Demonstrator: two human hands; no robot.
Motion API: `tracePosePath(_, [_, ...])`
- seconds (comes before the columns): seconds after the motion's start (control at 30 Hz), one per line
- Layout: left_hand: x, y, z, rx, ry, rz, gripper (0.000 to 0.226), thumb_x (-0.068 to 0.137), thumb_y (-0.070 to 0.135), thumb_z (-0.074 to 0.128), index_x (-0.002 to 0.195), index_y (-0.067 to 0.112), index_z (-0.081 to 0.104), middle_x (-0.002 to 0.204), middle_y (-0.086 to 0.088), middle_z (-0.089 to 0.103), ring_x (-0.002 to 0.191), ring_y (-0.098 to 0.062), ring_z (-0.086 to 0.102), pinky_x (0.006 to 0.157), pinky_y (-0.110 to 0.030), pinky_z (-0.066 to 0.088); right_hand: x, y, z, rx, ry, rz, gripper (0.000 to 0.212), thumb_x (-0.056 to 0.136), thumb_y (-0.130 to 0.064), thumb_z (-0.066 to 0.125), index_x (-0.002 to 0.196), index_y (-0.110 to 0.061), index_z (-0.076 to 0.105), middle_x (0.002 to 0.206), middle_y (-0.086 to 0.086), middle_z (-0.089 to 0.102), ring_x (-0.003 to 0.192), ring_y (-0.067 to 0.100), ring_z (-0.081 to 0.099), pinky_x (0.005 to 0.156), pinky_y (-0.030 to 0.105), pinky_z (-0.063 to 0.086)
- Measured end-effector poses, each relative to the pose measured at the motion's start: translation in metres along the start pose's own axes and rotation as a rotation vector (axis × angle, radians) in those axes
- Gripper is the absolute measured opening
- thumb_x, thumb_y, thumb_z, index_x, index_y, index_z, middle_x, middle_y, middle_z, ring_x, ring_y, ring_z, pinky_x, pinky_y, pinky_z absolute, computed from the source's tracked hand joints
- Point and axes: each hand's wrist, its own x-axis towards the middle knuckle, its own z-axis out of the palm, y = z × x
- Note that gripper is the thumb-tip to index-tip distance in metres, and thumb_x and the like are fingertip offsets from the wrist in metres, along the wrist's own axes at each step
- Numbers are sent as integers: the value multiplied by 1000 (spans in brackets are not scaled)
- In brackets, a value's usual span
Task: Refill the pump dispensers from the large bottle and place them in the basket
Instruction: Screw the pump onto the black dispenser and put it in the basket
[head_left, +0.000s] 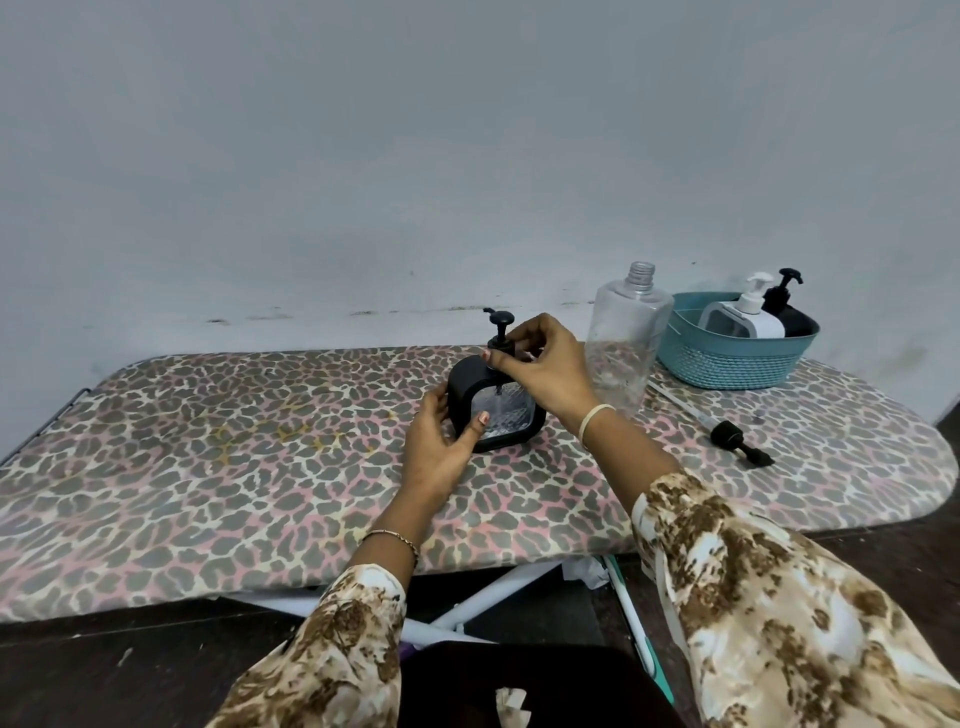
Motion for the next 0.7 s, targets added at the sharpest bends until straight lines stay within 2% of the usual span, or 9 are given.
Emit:
tracePosePath(0.1, [0, 0, 0, -15, -2, -9, 66, 84, 24, 73, 139, 14, 40, 136, -6, 53, 116, -12, 49, 95, -19, 39, -6, -3, 0, 19, -32, 1, 37, 83, -37, 73, 108, -12, 61, 97, -10, 62, 82, -7, 54, 69, 5, 43])
tracePosePath(0.17, [0, 1, 0, -19, -7, -14, 65, 84, 23, 72, 140, 15, 39, 137, -5, 52, 119, -14, 49, 95, -19, 38, -10, -3, 1, 68, -97, 9, 37, 93, -34, 60, 120, -9, 60, 109, -6, 64, 90, -6, 56, 73, 1, 43])
tracePosePath(0.23, [1, 0, 1, -20, -6, -13, 64, 84, 22, 72, 139, 15, 40, 137, -5, 52, 120, -13, 49, 94, -16, 38, -14, 1, 4, 106, -97, 7, 31, 96, -31, 56, 119, -10, 62, 109, -2, 69, 94, 1, 64, 87, 17, 50])
tracePosePath(0.3, [1, 0, 1, -26, -8, -13, 64, 84, 21, 73, 138, 15, 40, 136, -5, 53, 117, -11, 49, 89, -10, 39, -16, 4, 8, 115, -28, 9, 24, 95, -30, 57, 111, -14, 67, 101, -4, 72, 94, 5, 67, 89, 28, 53])
tracePosePath(0.43, [2, -2, 1, -27, 5, -11, 64, 82, 23, 74, 137, 15, 42, 134, -6, 54, 119, -15, 51, 95, -19, 40, -18, 5, 8, 34, 166, -20, 10, 86, -31, 67, 92, -22, 65, 91, -11, 68, 90, 3, 62, 81, 27, 50])
tracePosePath(0.5, [3, -1, 1, -24, 2, -12, 64, 82, 23, 74, 137, 15, 42, 133, -6, 55, 119, -16, 52, 96, -21, 41, -18, 6, 8, -40, 177, -37, 13, 84, -37, 66, 92, -28, 60, 98, -10, 65, 101, 10, 58, 88, 32, 47])
tracePosePath(0.6, [3, -2, 2, -27, -2, -6, 64, 82, 21, 74, 137, 15, 41, 132, -6, 55, 117, -14, 52, 96, -21, 42, -18, 6, 13, -13, 48, 7, 34, 81, -55, 57, 111, -39, 57, 118, -5, 59, 115, 14, 54, 99, 39, 46])
tracePosePath(0.67, [3, -2, 1, -25, -1, -1, 63, 82, 22, 74, 136, 15, 42, 131, -4, 55, 116, -14, 52, 95, -20, 42, -19, 8, 18, -17, 39, 10, 45, 78, -63, 51, 115, -38, 60, 116, -8, 59, 115, 17, 56, 99, 45, 47])
tracePosePath(0.7, [3, -2, 1, -24, 1, 3, 63, 82, 22, 75, 136, 15, 42, 130, -4, 56, 116, -14, 53, 94, -20, 43, -20, 8, 20, -40, 62, -1, 43, 78, -63, 50, 112, -39, 61, 108, -14, 59, 112, 17, 58, 98, 46, 46])
